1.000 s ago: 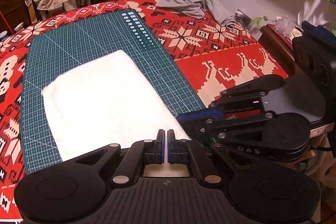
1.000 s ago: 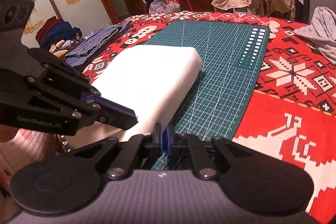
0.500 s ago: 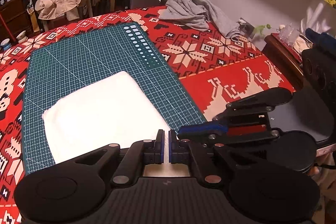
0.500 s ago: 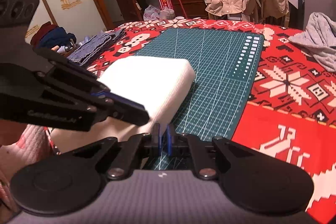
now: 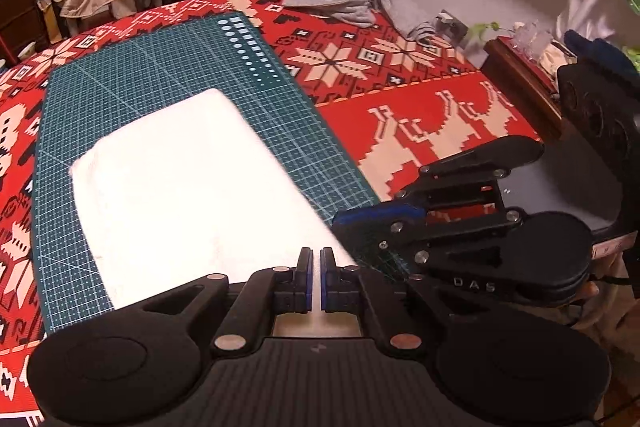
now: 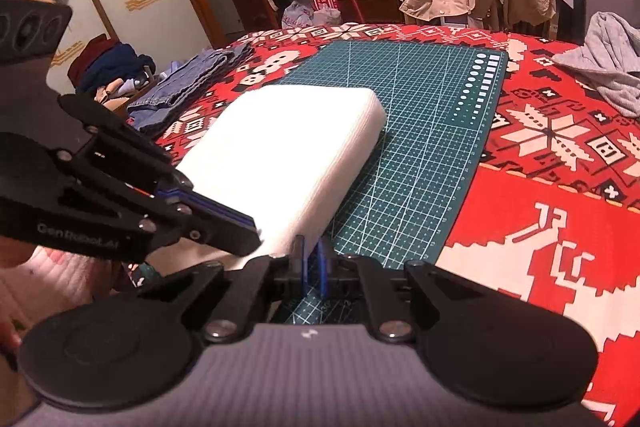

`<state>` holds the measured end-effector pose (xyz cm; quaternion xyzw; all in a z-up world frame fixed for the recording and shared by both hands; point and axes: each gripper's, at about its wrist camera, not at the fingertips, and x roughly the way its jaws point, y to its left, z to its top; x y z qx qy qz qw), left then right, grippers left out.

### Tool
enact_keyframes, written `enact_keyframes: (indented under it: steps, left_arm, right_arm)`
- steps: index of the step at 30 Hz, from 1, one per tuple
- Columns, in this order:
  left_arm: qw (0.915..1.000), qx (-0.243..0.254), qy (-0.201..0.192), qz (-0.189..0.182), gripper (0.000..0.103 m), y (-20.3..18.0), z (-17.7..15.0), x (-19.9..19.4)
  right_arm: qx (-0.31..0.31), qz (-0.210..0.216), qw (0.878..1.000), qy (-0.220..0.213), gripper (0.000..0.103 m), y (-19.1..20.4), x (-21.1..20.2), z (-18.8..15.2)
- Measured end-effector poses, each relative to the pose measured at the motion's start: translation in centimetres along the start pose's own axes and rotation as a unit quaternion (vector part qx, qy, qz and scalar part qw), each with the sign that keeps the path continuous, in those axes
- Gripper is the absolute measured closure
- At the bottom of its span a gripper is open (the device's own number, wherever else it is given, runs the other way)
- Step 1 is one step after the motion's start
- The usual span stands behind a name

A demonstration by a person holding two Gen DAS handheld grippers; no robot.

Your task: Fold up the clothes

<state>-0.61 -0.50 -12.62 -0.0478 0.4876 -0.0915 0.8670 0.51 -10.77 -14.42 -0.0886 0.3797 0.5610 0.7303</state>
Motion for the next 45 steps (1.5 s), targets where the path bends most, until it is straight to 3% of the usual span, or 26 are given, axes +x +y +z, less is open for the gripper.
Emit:
enact_keyframes:
  steps: [21,28,38,45]
  left_arm:
    - [0.9990,0.028,0.028,-0.020,0.100,-1.8,-2.1,-1.0]
    - [0.9997,0.012,0.018,-0.013,0.100,-1.2,-1.4,-0.8]
    - [0.9984,0.036,0.035,-0.024,0.100,-2.0,-2.6,-1.3]
    - [0.9993,0.020,0.023,-0.019,0.100,-1.4,-2.0,-0.9]
  right_arm:
    - [-0.012,0.019,0.999,0.029,0.095,1.8,-2.3,-2.4]
    - [0.004,0.005,1.000,0.023,0.094,0.8,-2.1,-1.8]
    - [-0.012,0.029,0.999,0.038,0.095,2.3,-3.2,-3.7]
    - [-0.005,0.015,0.999,0.031,0.094,1.9,-3.0,-2.9]
